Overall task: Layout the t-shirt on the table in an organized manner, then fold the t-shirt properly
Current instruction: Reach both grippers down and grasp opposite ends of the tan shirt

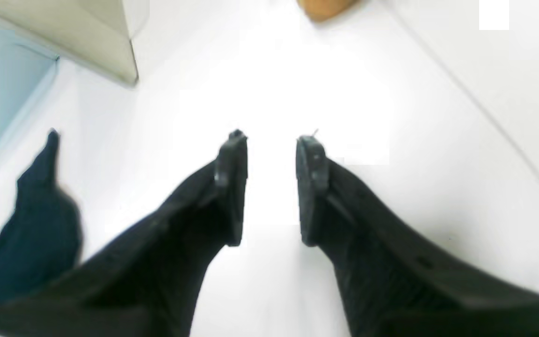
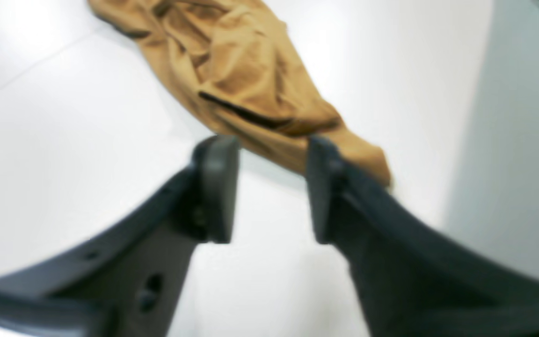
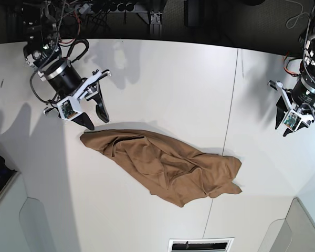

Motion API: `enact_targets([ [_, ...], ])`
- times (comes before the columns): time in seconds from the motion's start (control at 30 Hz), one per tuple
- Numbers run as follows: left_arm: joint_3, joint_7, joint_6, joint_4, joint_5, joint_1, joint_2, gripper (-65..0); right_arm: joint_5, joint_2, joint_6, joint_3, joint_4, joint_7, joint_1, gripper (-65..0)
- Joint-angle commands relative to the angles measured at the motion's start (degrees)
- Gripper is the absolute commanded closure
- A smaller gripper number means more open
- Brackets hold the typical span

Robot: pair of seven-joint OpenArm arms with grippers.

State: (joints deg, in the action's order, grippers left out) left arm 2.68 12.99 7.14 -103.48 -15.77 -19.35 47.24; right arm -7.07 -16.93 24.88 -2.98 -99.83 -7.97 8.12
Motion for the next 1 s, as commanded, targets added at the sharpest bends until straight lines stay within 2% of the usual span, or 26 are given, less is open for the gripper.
enact_targets([
  [0.0,0.81,-1.68,0.28,0.74,-0.35,2.38,0.59,-21.6,0.55,0.85,-0.66,-0.94,1.11,1.49,-2.60,-31.1],
  [0.07,4.13,-1.70,1.36,3.87,-0.31,6.75,-0.15,-21.6,1.81,3.19,-0.66,-3.10,5.18,1.51,-6.19,-34.6],
  [0.27,13.49,-2.05,1.46,12.44,0.33,19.52,-4.72,-23.6,9.14,9.44,-0.68,-6.36,14.82,1.53,-14.73,-34.5],
  [0.5,19.47,-2.99,1.51,25.42,0.33,31.28,-11.61,-25.5,13.31,13.94,-1.60,-6.43,25.86,1.79,-21.92,-34.5],
  [0.6,20.96,-4.31,1.51,32.02,0.33,36.00,-15.02,-25.5,14.80,14.25,-1.62,-6.43,29.81,1.79,-24.37,-34.5],
  [0.67,21.11,-4.81,1.64,36.15,0.31,38.80,-17.33,-25.5,14.80,14.23,-2.91,-6.40,30.69,1.79,-25.05,-34.5],
  [0.87,21.09,-5.68,7.45,46.93,0.31,45.00,-23.30,-25.5,14.80,14.27,-3.48,-6.43,30.69,1.73,-24.74,-34.4],
  [0.97,21.09,-6.84,7.69,51.21,0.35,46.21,-25.03,-25.4,14.80,14.25,-3.48,-6.40,30.69,1.73,-24.61,-34.3],
])
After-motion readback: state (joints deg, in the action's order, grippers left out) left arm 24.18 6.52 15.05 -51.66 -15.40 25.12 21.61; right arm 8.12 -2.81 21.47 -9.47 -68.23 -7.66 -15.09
